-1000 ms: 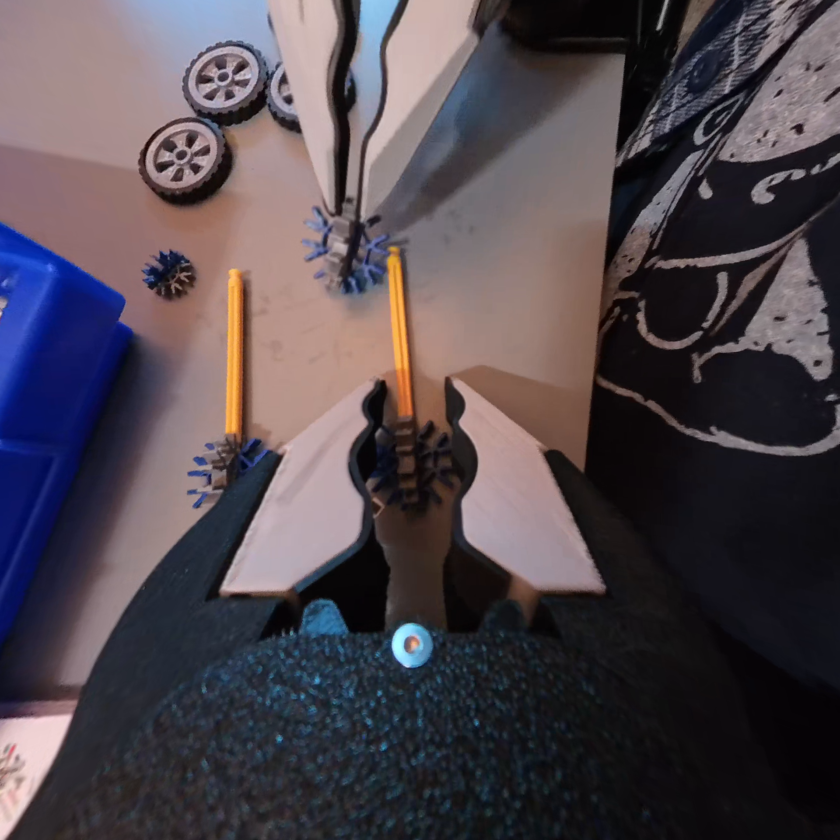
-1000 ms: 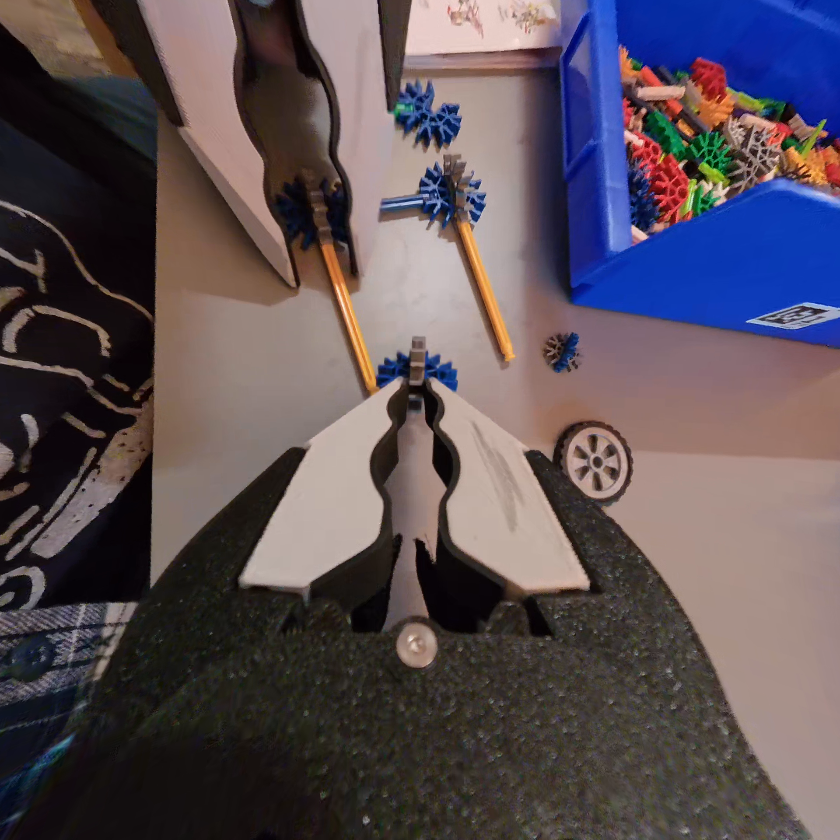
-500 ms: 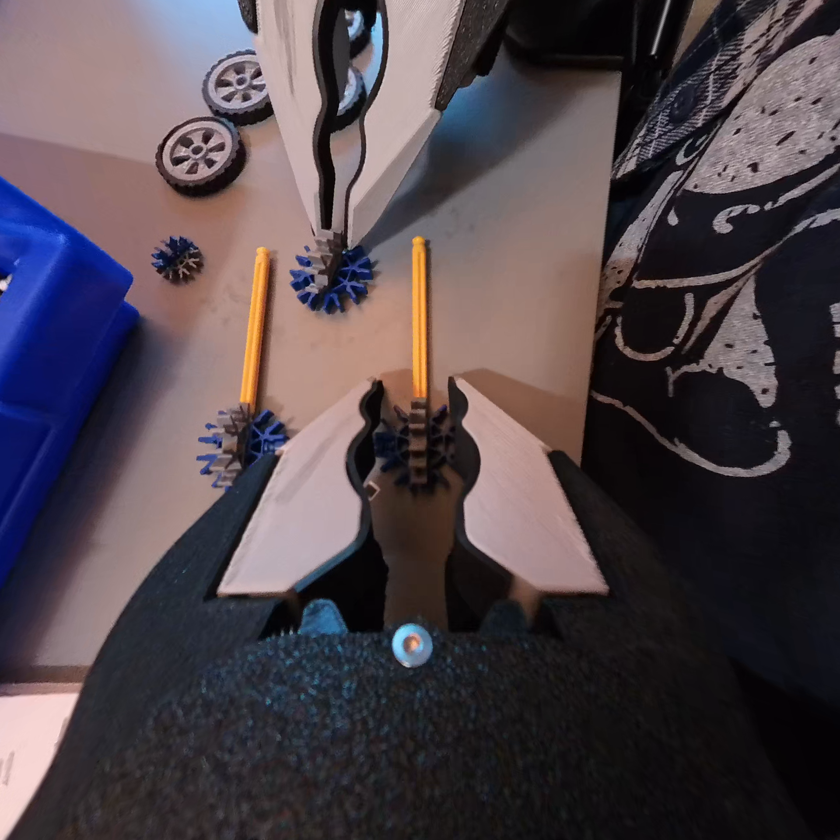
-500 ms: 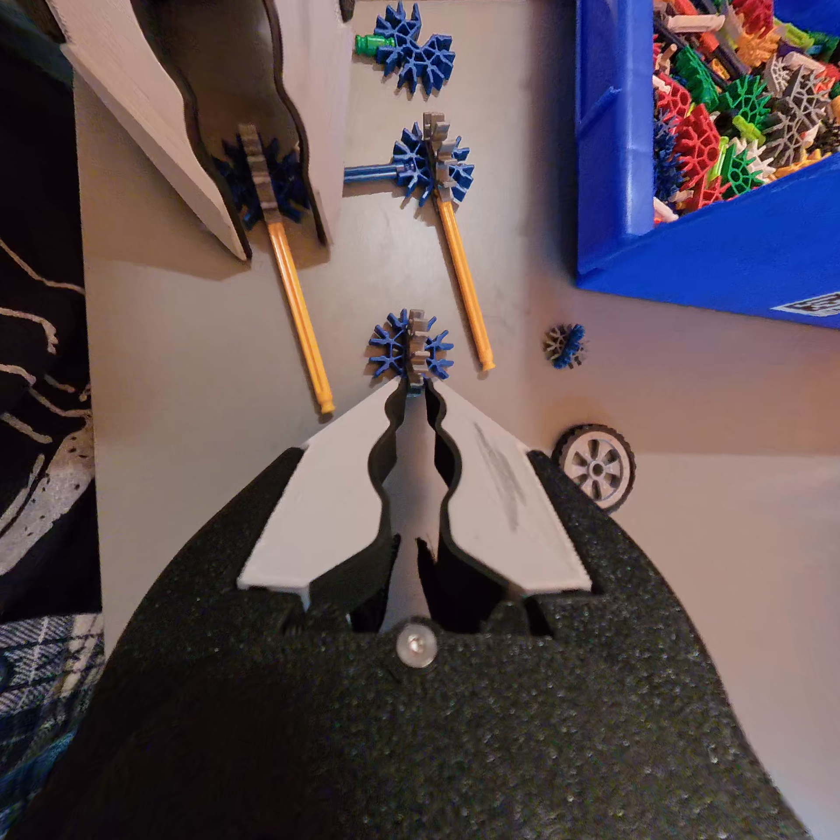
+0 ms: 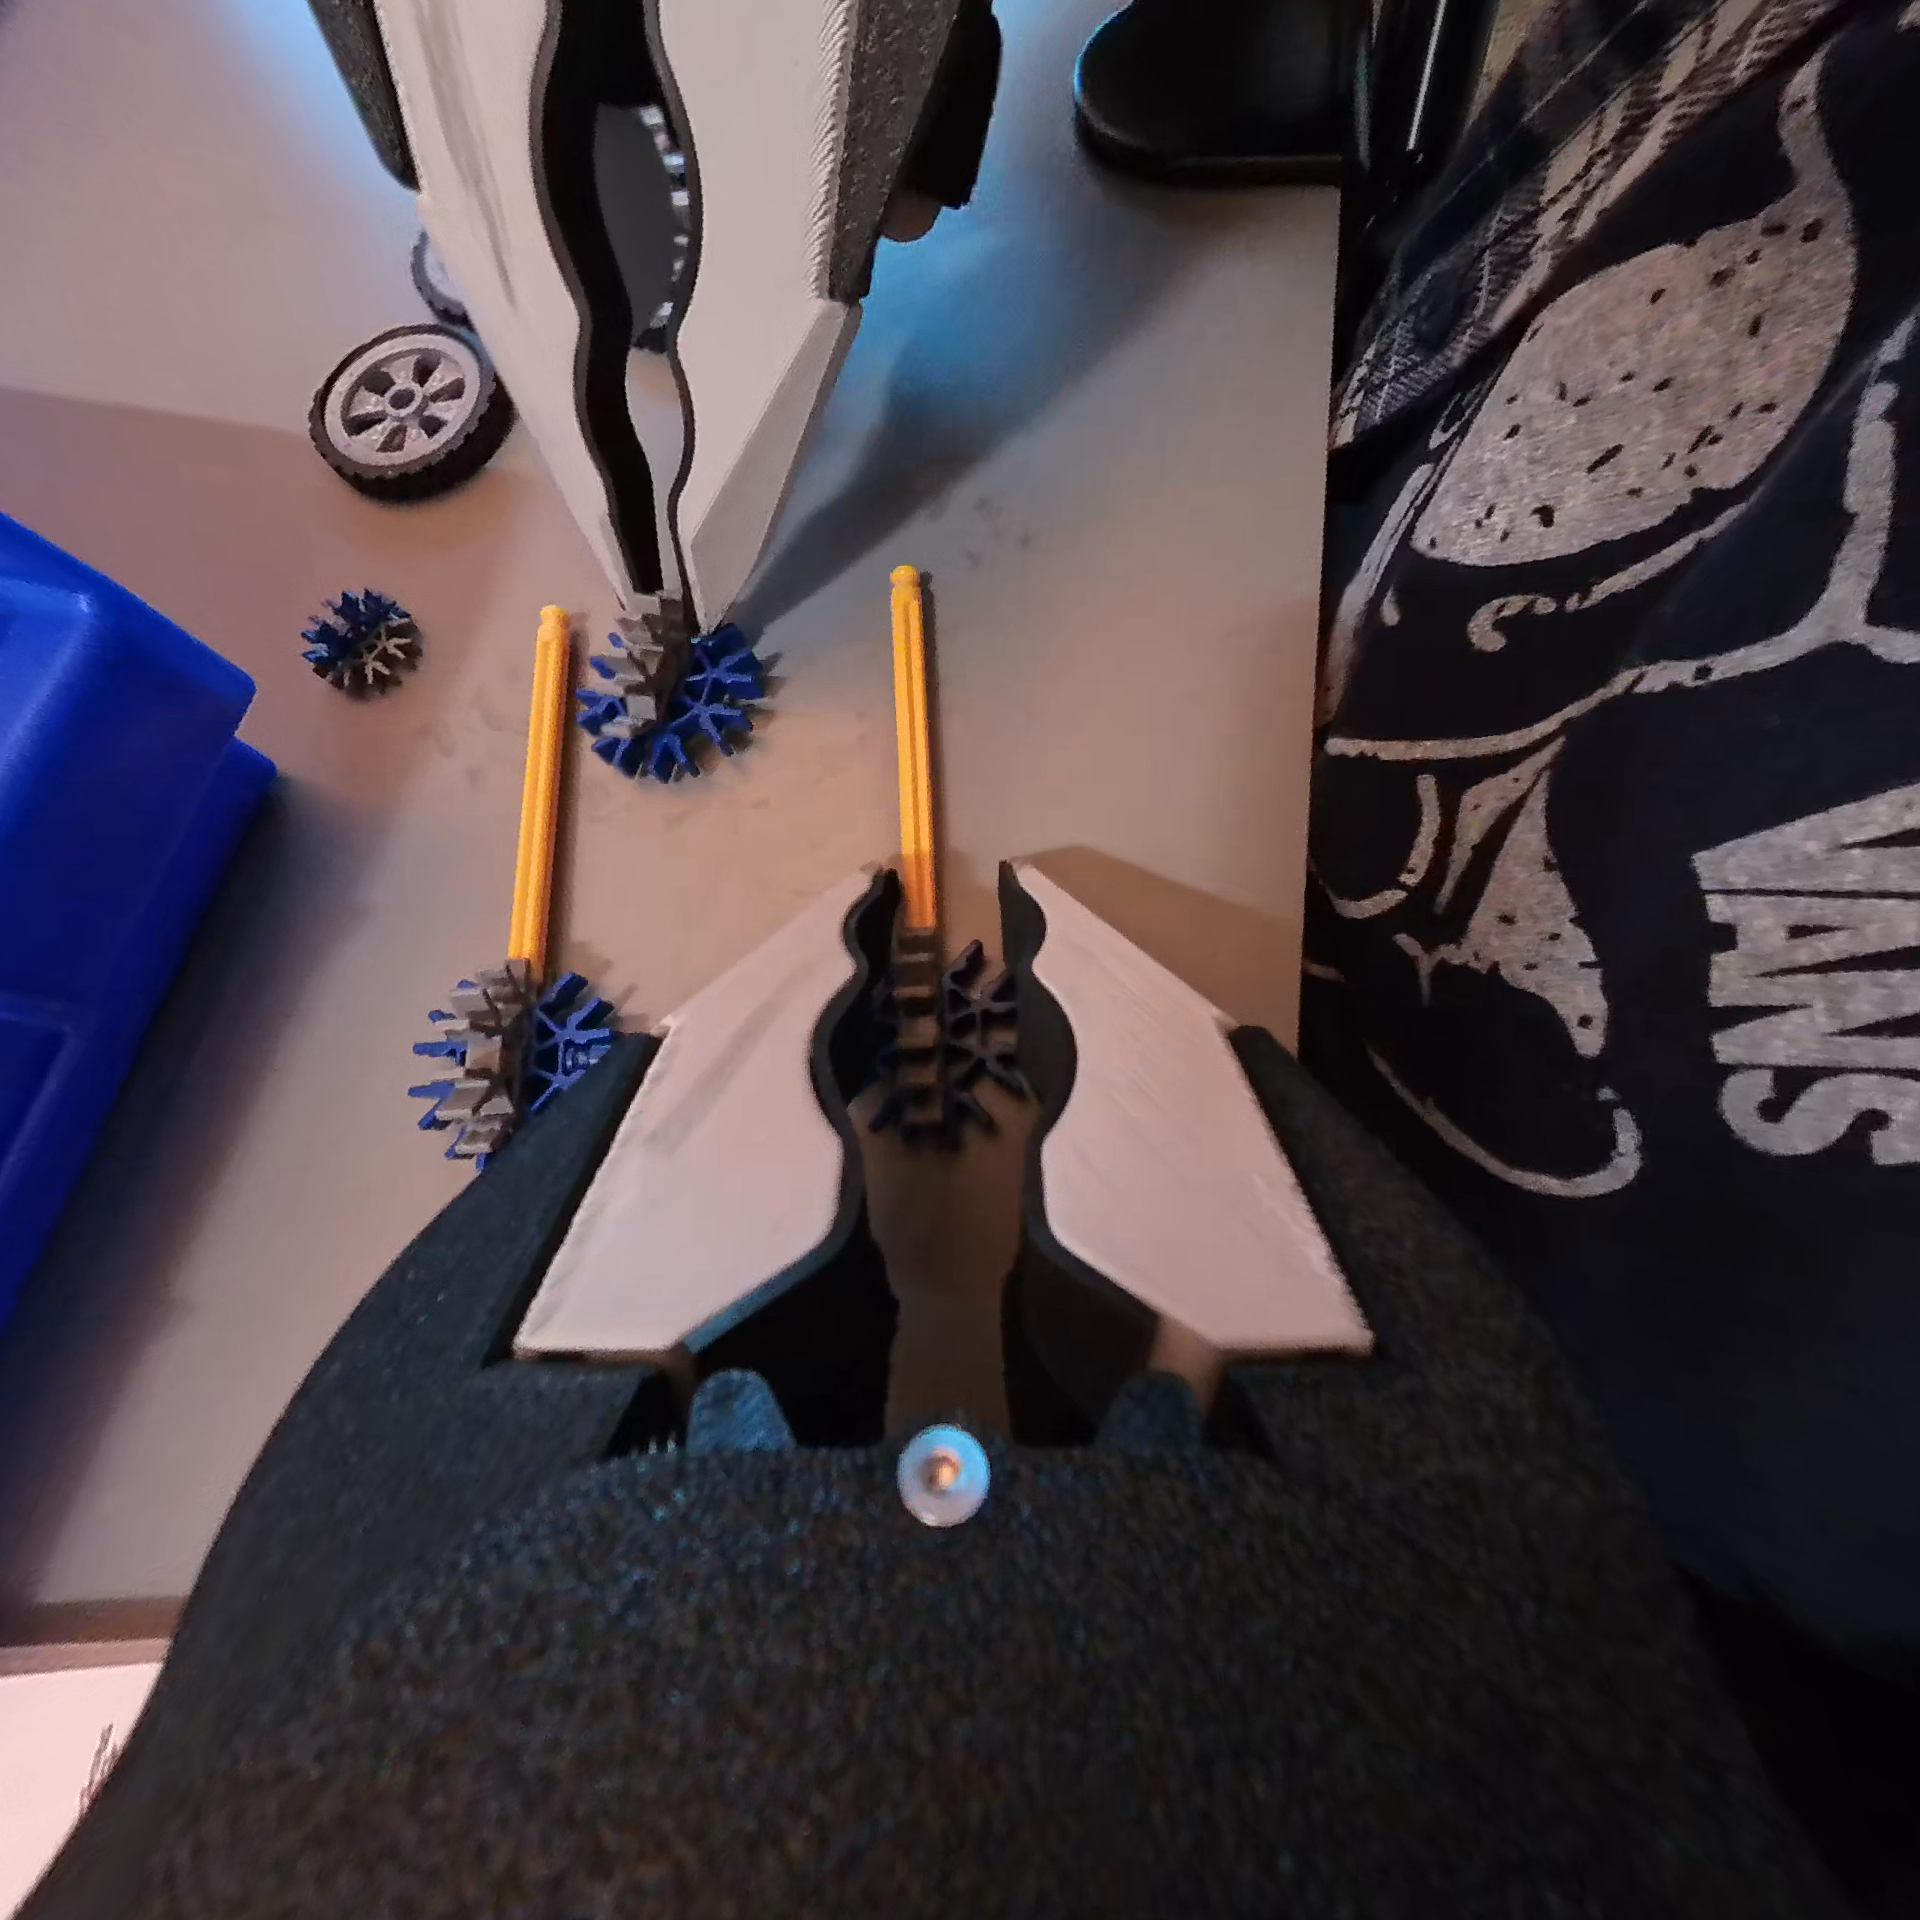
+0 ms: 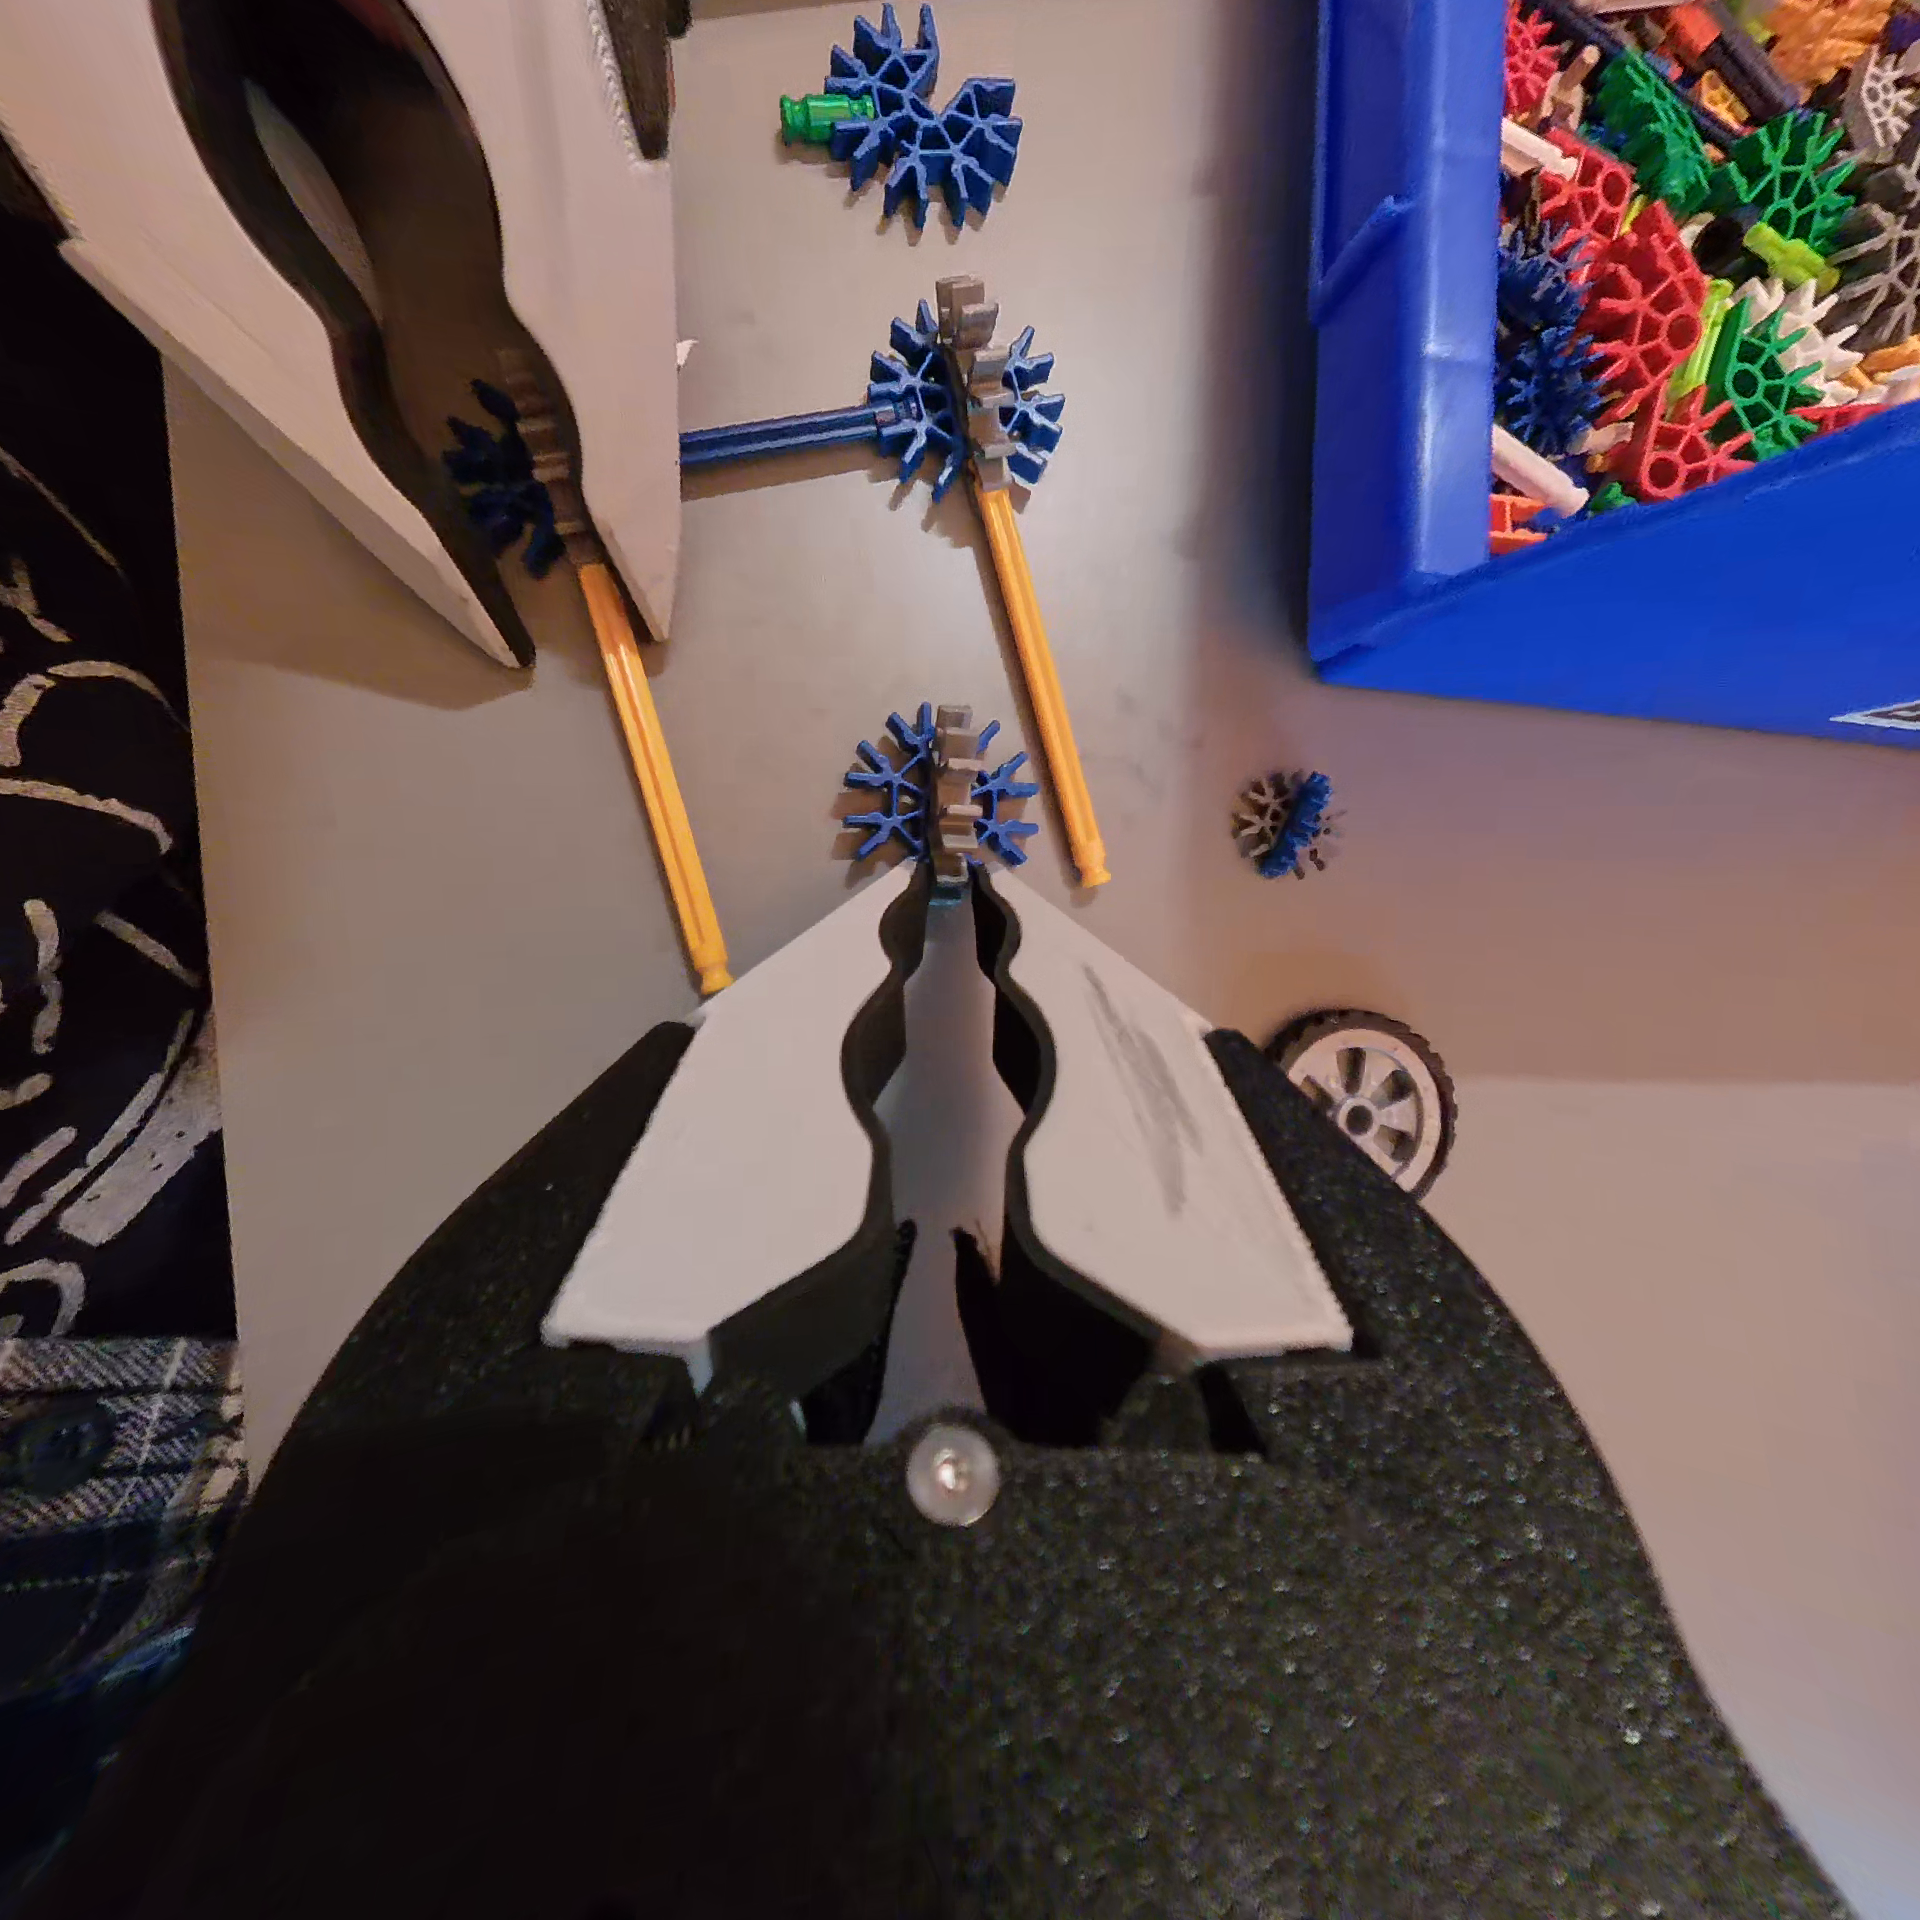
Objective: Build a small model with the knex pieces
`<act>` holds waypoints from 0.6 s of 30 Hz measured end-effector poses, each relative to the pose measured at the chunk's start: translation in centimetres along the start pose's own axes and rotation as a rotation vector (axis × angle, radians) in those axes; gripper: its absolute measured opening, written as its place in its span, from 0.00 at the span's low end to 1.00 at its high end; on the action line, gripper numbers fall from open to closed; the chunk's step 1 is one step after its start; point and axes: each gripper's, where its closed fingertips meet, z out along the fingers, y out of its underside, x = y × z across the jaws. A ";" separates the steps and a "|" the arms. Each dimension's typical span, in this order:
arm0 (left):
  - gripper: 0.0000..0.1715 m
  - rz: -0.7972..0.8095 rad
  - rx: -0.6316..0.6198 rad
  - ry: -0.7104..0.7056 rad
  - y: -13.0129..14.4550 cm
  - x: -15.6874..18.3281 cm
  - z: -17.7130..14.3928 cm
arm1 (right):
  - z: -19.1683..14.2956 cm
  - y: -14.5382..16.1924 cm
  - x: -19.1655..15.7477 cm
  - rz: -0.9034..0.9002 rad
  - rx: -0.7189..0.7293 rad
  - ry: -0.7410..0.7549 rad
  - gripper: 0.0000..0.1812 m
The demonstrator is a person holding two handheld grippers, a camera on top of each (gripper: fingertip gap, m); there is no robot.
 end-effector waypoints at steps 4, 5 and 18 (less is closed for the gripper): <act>0.10 0.000 0.002 0.005 0.0 0.1 0.0 | 0.1 -0.2 0.1 0.001 -0.015 -0.008 0.04; 0.11 0.002 0.002 0.004 0.0 0.1 0.0 | 0.2 -0.2 0.1 0.001 -0.017 -0.011 0.04; 0.11 -0.003 0.003 0.008 -0.1 0.1 0.1 | 0.3 -0.4 0.1 0.008 -0.031 -0.025 0.04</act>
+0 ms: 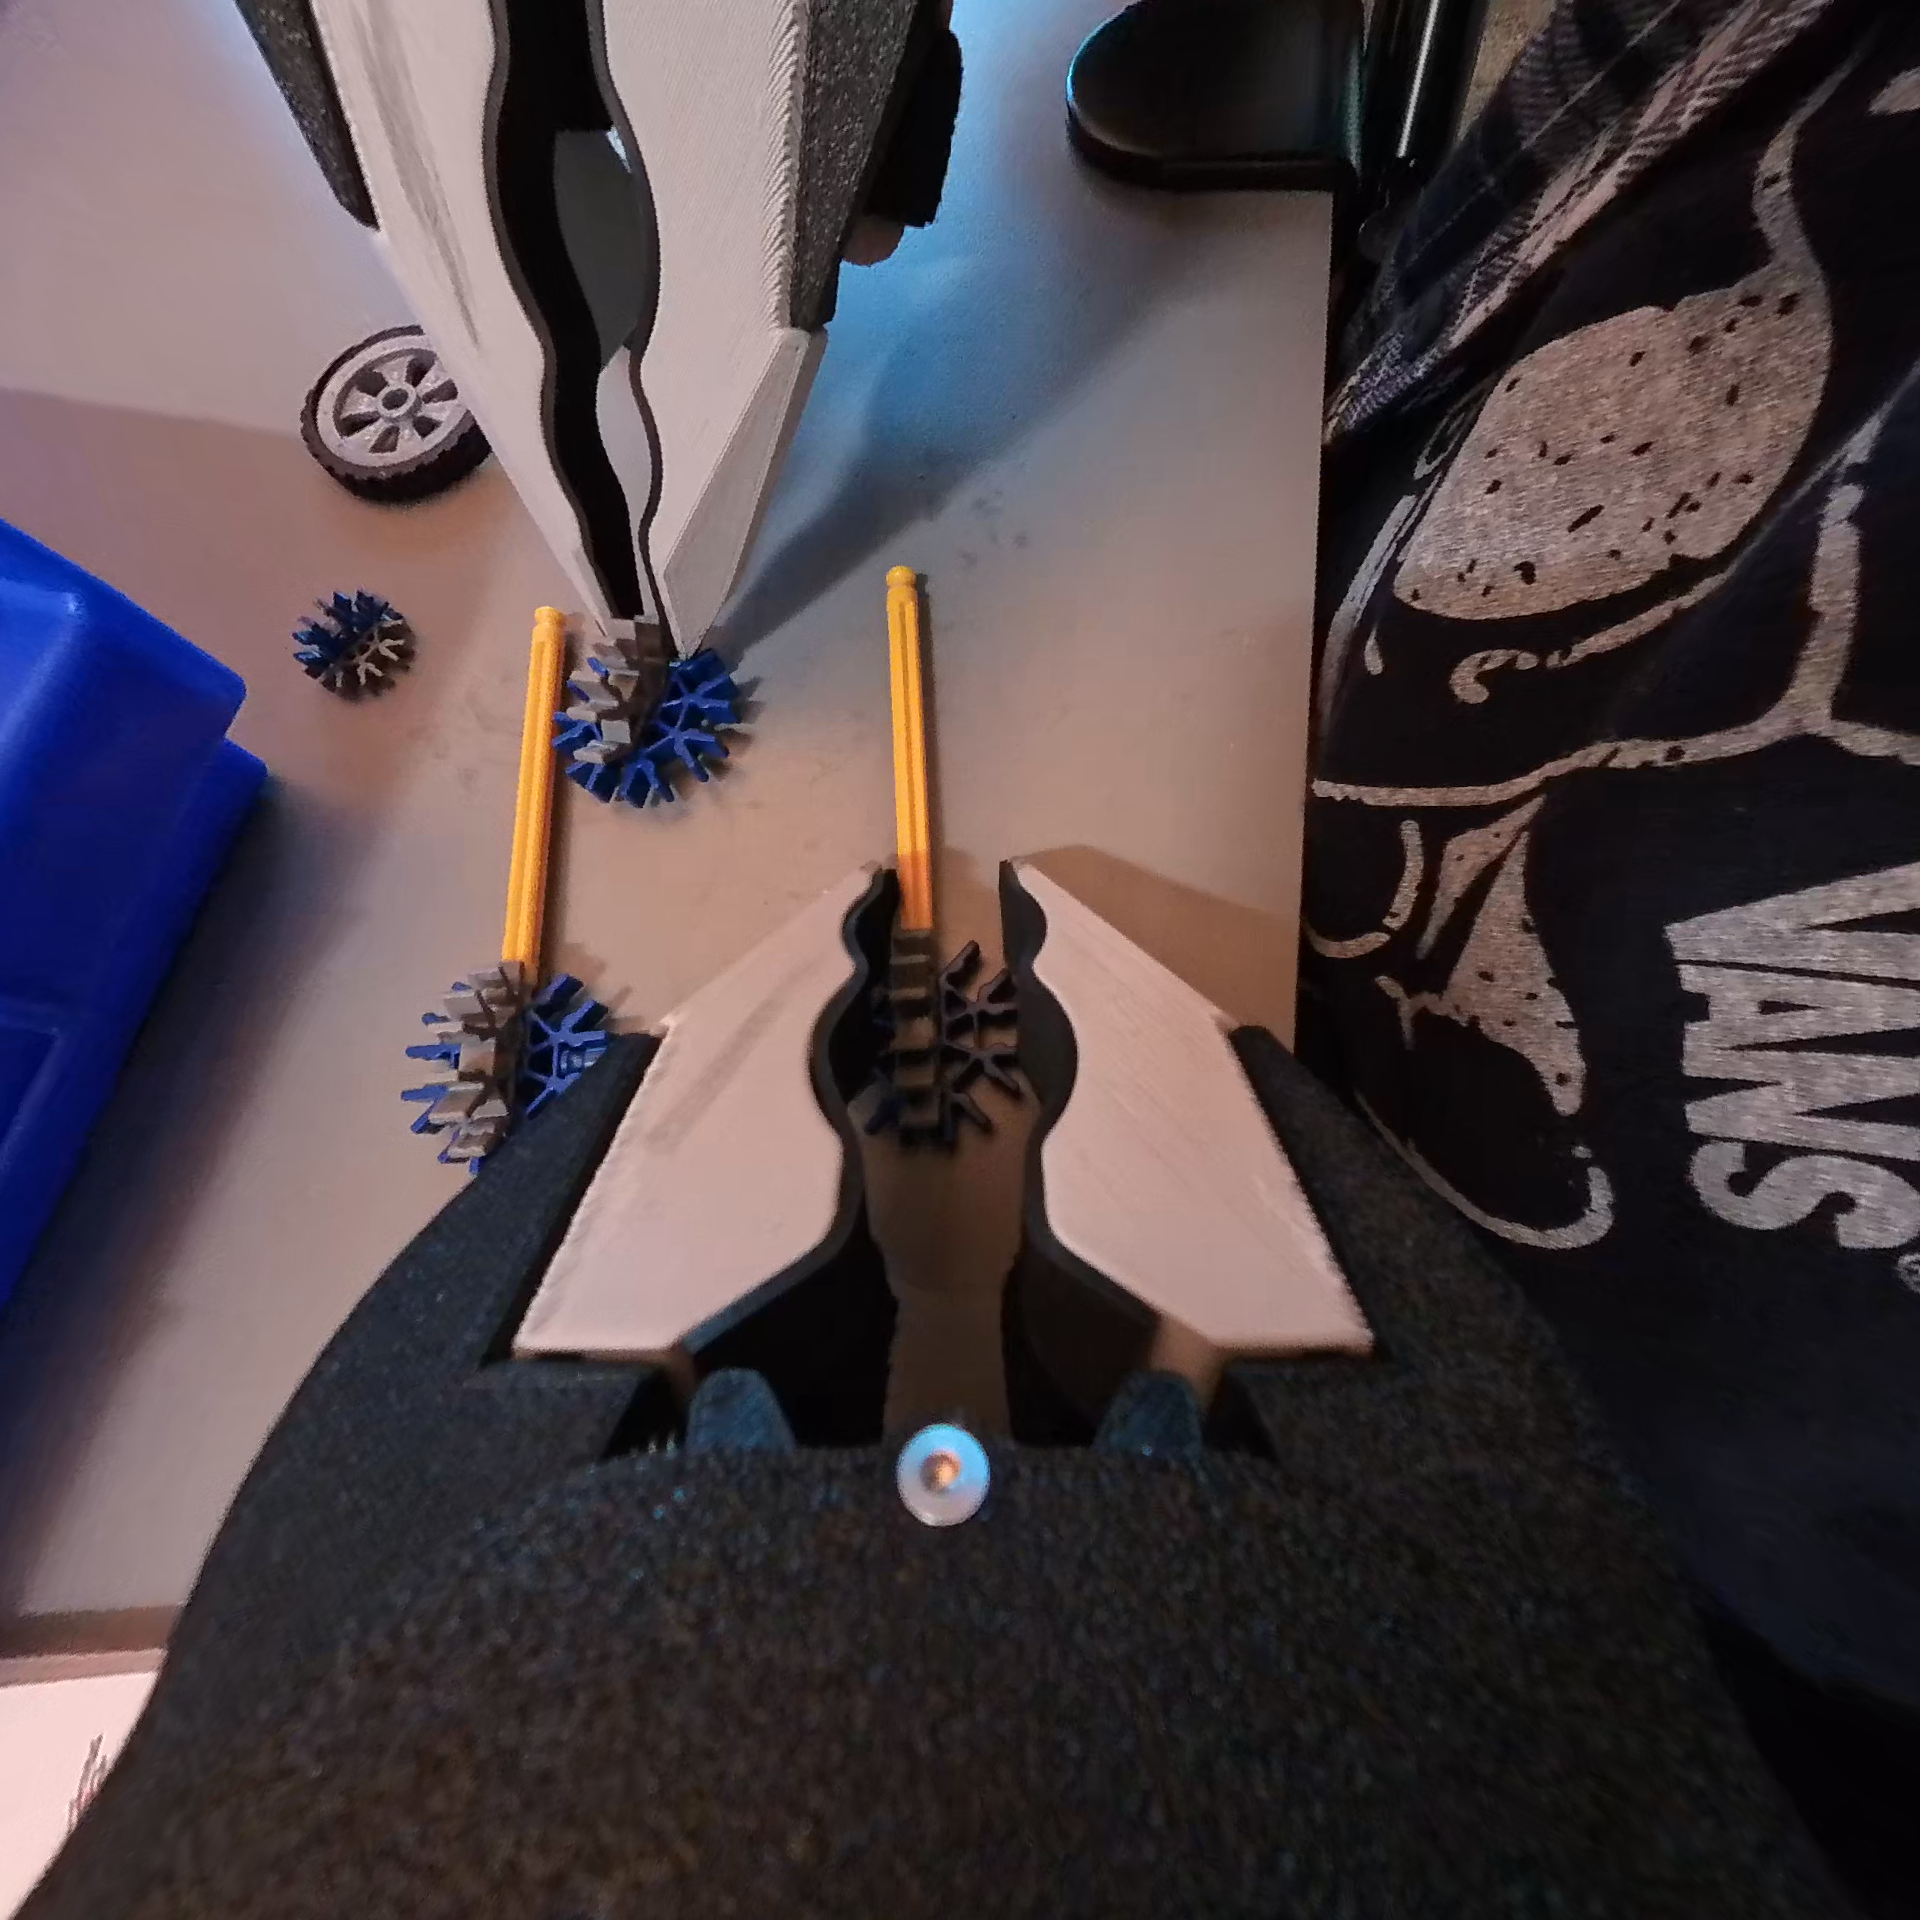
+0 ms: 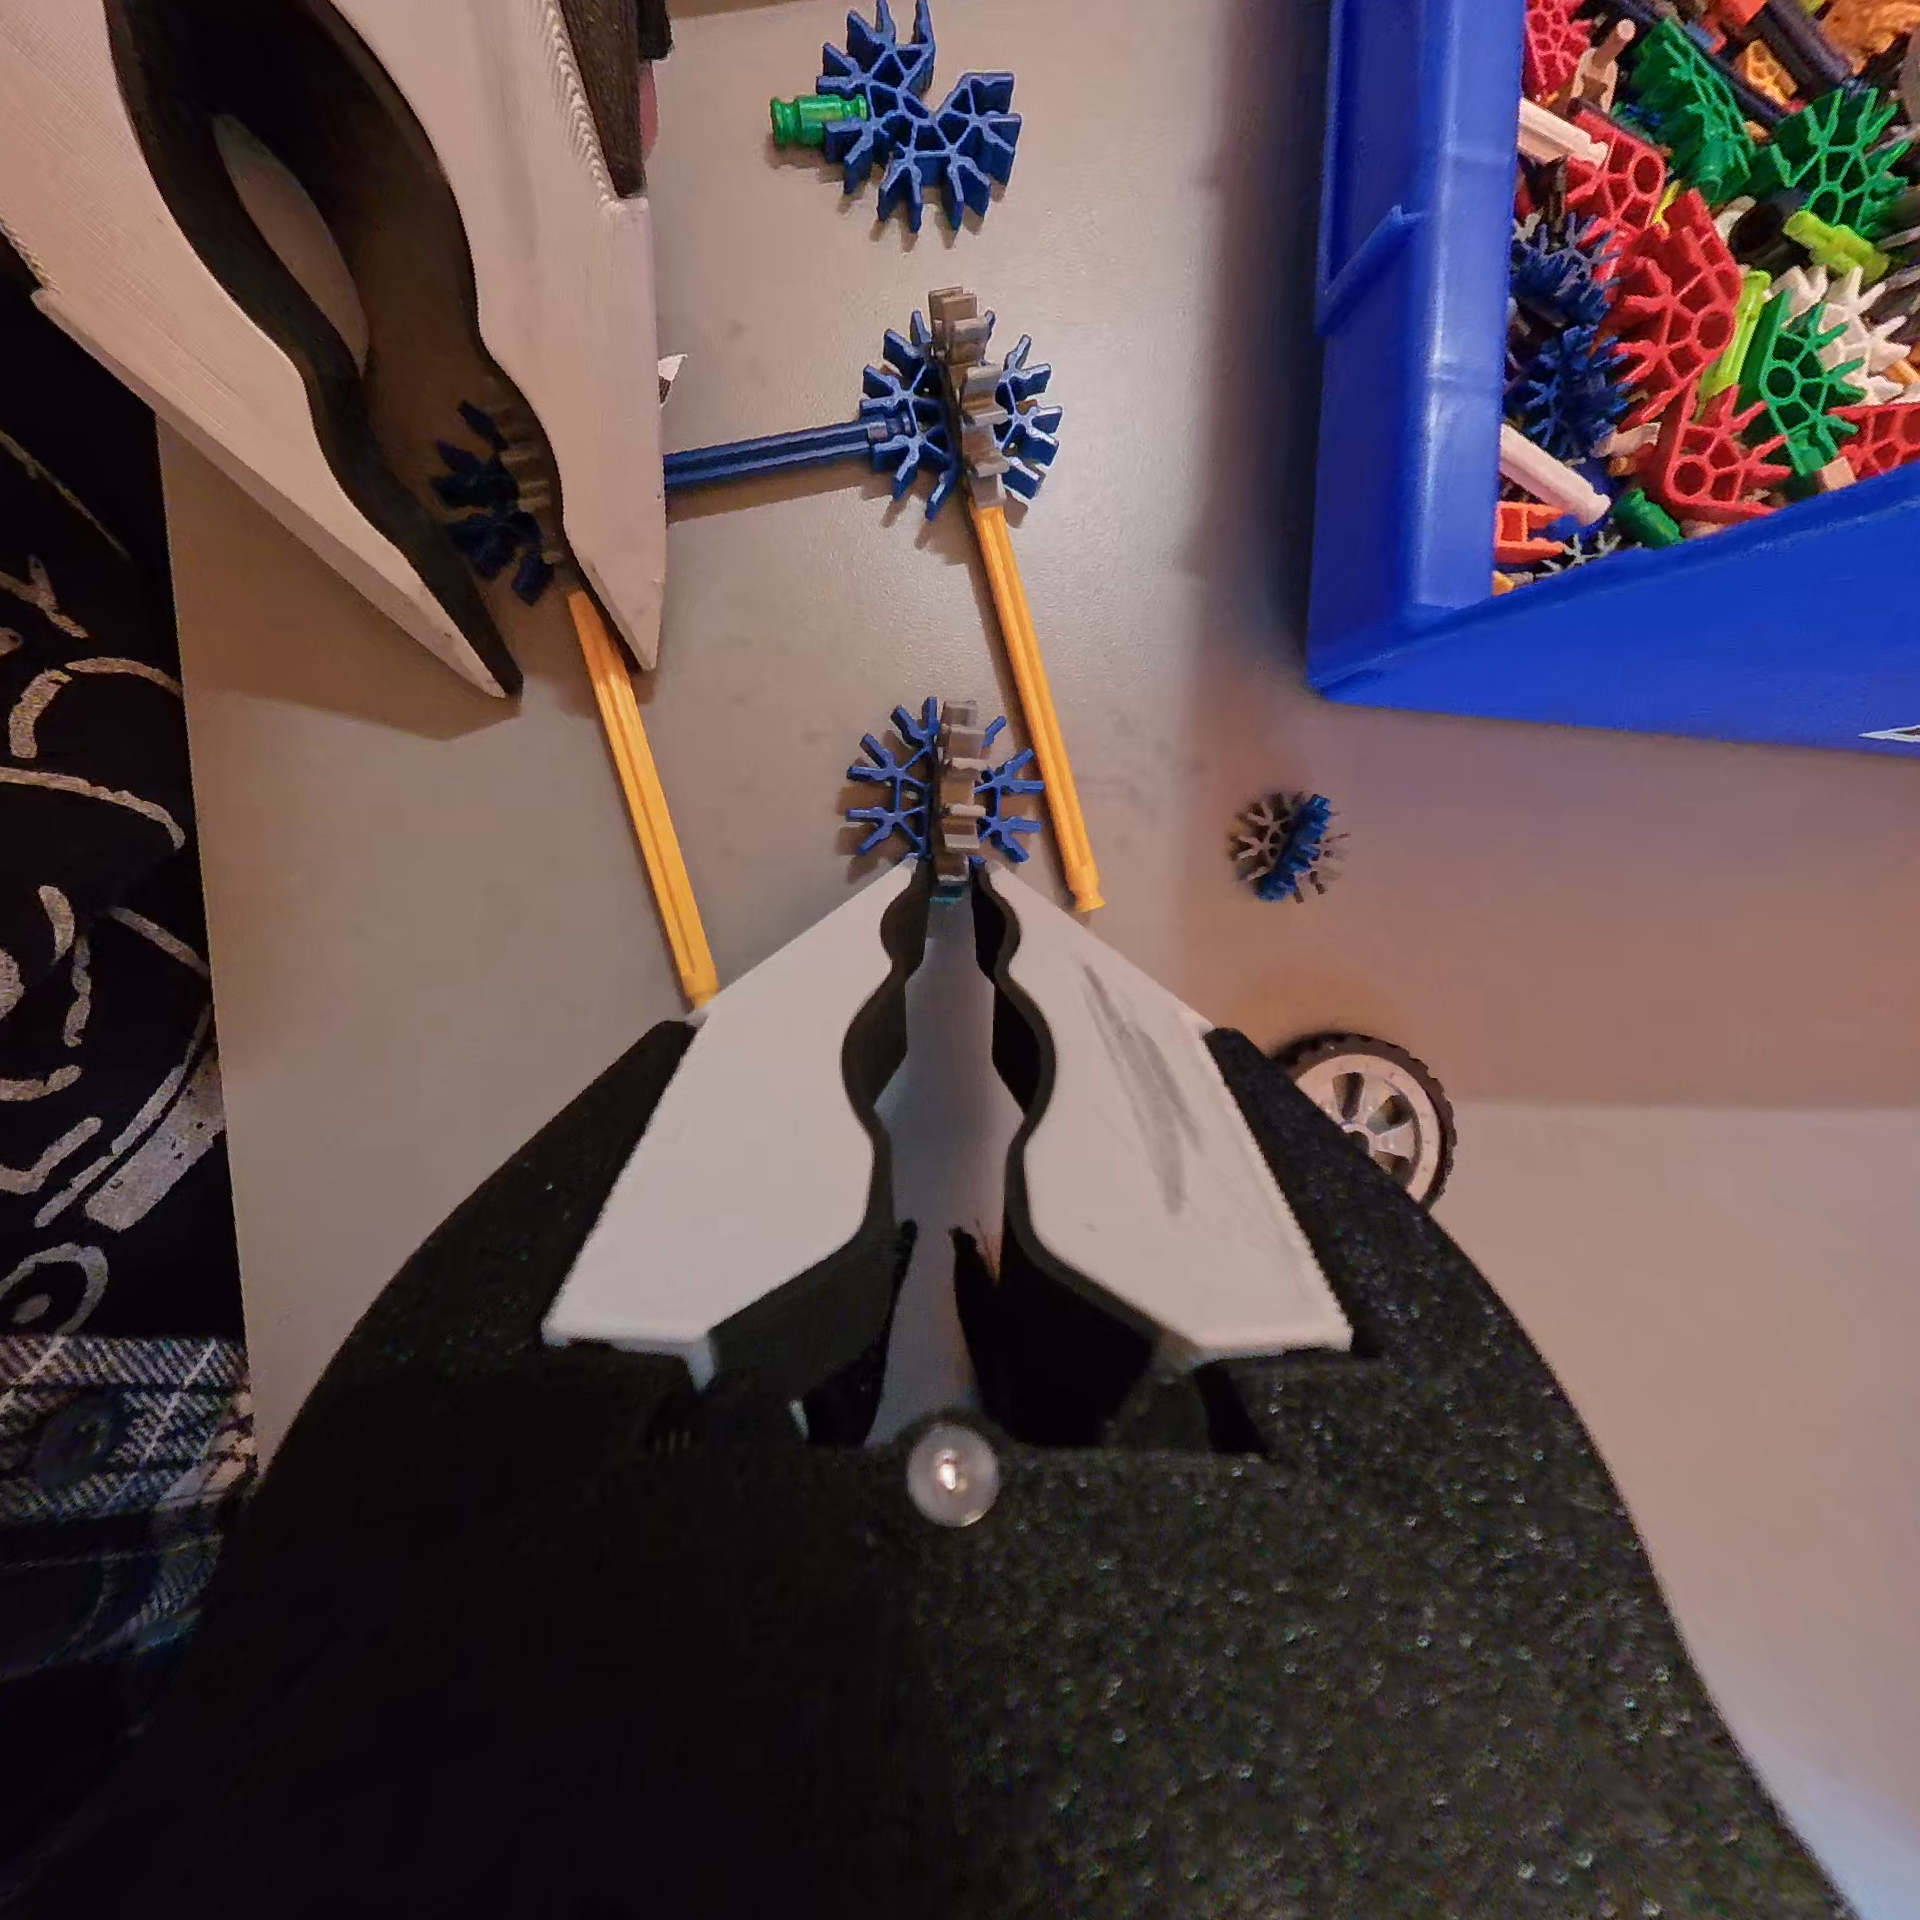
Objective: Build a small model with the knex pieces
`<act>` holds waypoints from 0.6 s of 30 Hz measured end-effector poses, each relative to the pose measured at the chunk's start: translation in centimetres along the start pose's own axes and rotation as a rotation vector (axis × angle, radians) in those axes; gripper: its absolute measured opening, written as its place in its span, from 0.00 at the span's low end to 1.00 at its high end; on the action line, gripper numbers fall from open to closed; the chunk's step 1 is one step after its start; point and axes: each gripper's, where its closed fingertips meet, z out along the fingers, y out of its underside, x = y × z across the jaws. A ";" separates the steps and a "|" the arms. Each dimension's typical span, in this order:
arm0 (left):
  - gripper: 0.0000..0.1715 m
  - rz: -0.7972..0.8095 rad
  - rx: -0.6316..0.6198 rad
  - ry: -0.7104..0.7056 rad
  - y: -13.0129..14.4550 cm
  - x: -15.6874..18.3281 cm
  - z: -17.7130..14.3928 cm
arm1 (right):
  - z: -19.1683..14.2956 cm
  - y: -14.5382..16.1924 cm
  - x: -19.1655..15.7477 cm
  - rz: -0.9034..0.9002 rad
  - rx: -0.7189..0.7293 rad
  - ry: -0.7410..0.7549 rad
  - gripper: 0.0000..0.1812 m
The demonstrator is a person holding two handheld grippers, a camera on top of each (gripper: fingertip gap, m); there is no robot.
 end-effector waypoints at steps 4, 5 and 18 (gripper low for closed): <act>0.11 -0.003 0.000 0.003 0.0 0.0 0.0 | 0.0 0.1 0.0 0.005 0.009 -0.004 0.04; 0.11 -0.004 0.000 0.003 0.0 0.0 0.0 | -0.1 0.2 0.0 0.002 0.008 -0.003 0.04; 0.11 -0.023 -0.003 0.025 0.0 0.0 0.1 | -0.1 0.4 0.2 0.037 0.014 -0.024 0.04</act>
